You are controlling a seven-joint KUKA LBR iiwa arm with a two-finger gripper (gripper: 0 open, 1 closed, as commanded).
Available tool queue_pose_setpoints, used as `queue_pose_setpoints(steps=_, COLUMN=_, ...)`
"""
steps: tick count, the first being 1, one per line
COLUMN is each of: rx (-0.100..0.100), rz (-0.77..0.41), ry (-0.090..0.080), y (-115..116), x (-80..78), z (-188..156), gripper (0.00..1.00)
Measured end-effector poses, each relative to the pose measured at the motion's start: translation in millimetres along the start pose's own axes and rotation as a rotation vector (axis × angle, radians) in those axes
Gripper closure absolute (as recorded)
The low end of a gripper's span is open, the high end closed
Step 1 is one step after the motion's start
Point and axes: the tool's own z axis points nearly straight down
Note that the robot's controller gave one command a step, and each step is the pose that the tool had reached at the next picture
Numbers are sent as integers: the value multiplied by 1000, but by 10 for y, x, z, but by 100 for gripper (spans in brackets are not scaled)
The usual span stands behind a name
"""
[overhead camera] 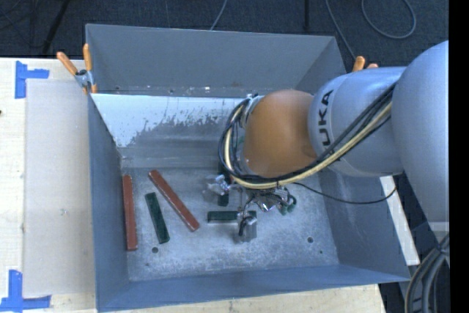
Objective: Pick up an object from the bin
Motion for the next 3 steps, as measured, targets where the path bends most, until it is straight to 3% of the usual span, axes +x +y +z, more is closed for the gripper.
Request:
queue_pose_setpoints(steps=1, rx=-1, rz=-177, ry=0, y=43, x=420, z=-5, gripper=0)
queue_pose_setpoints(steps=2, rx=-1, rz=-175, ry=-3, y=41, x=410, z=-11, gripper=100)
queue_pose_setpoints(steps=3, rx=5, rz=-155, ry=-13, y=-227, x=76, z=-1635, gripper=100)
